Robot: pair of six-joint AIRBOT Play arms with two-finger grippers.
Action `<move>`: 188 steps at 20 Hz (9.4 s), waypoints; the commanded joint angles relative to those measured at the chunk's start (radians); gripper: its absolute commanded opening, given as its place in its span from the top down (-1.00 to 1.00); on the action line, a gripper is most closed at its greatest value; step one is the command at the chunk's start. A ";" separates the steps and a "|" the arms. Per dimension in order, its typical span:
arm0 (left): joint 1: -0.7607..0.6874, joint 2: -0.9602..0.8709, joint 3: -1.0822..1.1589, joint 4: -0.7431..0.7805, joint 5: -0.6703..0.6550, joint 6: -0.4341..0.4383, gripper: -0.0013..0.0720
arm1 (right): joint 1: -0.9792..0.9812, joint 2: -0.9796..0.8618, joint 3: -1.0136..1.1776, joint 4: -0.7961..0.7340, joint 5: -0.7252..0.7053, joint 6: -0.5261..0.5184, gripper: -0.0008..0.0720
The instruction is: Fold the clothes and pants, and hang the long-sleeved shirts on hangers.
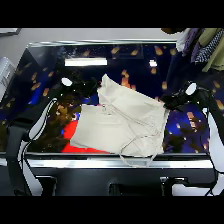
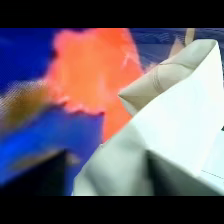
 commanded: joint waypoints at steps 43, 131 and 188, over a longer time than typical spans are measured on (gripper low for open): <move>0.096 0.137 0.002 0.033 0.007 0.111 -0.87 | 0.111 0.071 0.001 -0.357 -0.053 0.206 0.91; 0.053 1.027 -0.865 0.436 -0.141 0.093 -0.89 | 0.114 1.176 -0.431 -0.440 0.683 0.217 -0.22; 0.056 0.332 -0.522 0.069 0.153 0.274 -0.41 | -0.005 -0.309 0.430 0.206 0.003 -0.038 0.91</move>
